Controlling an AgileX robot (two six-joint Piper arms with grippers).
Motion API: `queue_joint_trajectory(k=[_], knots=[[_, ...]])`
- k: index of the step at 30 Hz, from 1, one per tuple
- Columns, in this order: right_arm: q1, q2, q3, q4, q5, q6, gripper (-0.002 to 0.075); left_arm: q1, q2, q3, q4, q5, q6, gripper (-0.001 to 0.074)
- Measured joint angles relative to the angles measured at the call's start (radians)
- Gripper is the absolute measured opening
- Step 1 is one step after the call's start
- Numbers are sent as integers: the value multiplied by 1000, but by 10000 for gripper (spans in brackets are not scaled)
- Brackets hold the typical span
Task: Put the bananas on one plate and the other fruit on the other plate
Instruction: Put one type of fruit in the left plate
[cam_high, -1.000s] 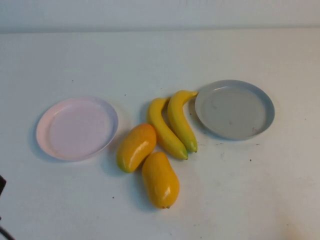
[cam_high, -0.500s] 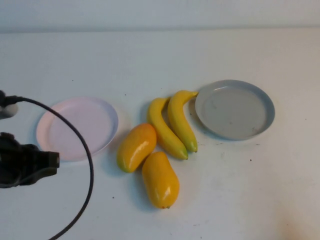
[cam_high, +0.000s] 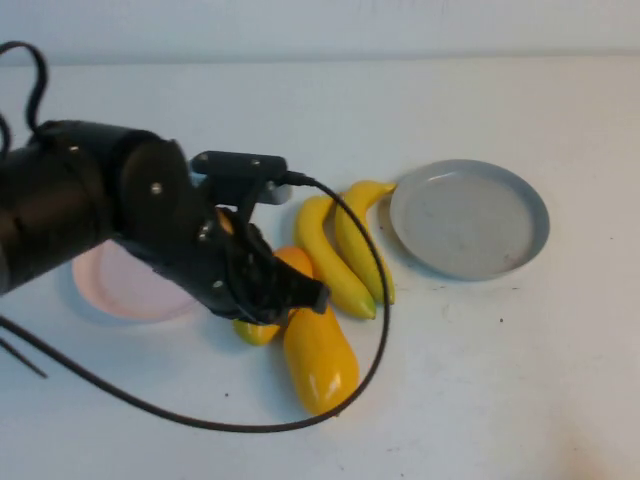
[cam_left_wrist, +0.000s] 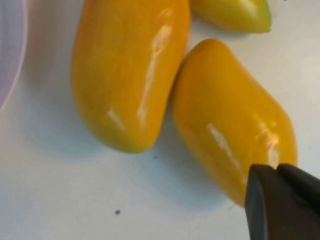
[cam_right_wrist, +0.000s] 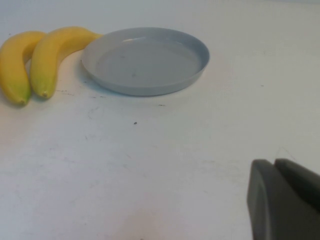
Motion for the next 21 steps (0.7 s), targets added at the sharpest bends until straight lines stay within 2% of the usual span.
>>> queue_joint_trajectory(k=[3, 10, 13, 14, 16, 20, 21], knots=[[0, 0, 0, 0, 0, 0, -15, -73, 64, -95, 61, 32, -80, -5], [0, 0, 0, 0, 0, 0, -15, -166, 196, -307, 142, 176, -165, -4], [0, 0, 0, 0, 0, 0, -15, -178, 237, -364, 138, 232, -168, 43], [0, 0, 0, 0, 0, 0, -15, -178, 245, -371, 138, 244, -164, 76], [0, 0, 0, 0, 0, 0, -15, -178, 256, -378, 138, 267, -164, 196], [0, 0, 0, 0, 0, 0, -15, -178, 272, -378, 138, 283, -183, 526], [0, 0, 0, 0, 0, 0, -15, -178, 275, -378, 138, 279, -213, 584]])
